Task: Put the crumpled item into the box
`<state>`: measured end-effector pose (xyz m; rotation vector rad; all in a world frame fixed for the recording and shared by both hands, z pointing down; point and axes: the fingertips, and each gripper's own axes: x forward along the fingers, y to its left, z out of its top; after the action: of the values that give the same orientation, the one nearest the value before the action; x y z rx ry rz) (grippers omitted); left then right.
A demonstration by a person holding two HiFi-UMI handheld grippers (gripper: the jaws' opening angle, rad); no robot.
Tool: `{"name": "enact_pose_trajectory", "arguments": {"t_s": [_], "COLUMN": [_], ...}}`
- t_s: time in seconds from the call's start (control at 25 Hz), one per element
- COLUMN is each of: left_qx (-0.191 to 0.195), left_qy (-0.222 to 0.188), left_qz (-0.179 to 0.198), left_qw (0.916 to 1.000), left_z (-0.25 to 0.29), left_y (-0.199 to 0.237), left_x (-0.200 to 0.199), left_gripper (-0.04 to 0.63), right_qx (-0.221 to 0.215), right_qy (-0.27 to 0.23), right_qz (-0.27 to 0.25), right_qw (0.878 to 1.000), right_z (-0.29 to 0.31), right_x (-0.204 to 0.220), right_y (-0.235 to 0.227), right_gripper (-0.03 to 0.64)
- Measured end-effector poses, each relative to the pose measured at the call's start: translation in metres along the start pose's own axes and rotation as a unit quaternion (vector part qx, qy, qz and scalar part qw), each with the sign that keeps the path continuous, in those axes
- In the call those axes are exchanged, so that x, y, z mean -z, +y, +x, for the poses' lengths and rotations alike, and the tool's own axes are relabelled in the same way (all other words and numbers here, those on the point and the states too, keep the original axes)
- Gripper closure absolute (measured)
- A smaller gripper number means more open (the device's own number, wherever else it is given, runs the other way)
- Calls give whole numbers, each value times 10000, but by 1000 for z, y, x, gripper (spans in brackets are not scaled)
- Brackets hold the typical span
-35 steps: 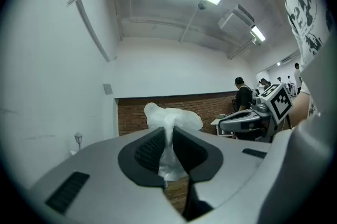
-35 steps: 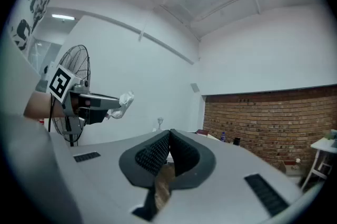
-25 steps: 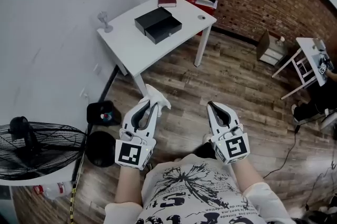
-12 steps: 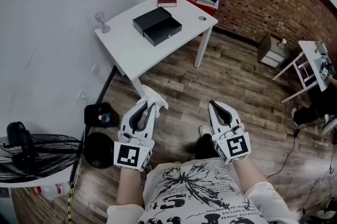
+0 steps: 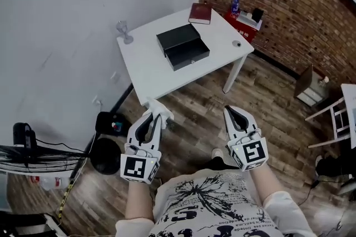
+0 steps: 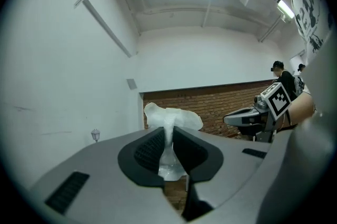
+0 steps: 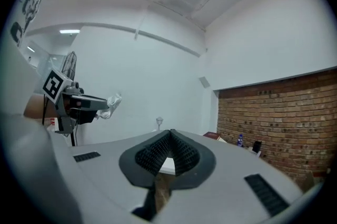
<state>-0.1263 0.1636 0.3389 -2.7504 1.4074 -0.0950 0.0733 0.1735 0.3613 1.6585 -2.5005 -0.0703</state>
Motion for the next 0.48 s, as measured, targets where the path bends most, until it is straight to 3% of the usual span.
{"name": "enact_pose_trajectory", "arguments": {"t_s": [0.16,0.48], "left_qx": [-528,-878], "left_qy": [85,316], "left_qz": [-34,-110], "left_qw": [9986,9956], "left_z": [62,170], "left_y": [-9,-40], "left_x": [-4,6], "left_gripper": [532,532], "right_qx": [-540,-1151], "right_qy": [-59,94], "right_qz": [-130,-89], "right_qw": [9984,9933], "right_z": [41,96], "right_x": [-2,25], "right_y": [-66,-161], "right_gripper": [603,603]}}
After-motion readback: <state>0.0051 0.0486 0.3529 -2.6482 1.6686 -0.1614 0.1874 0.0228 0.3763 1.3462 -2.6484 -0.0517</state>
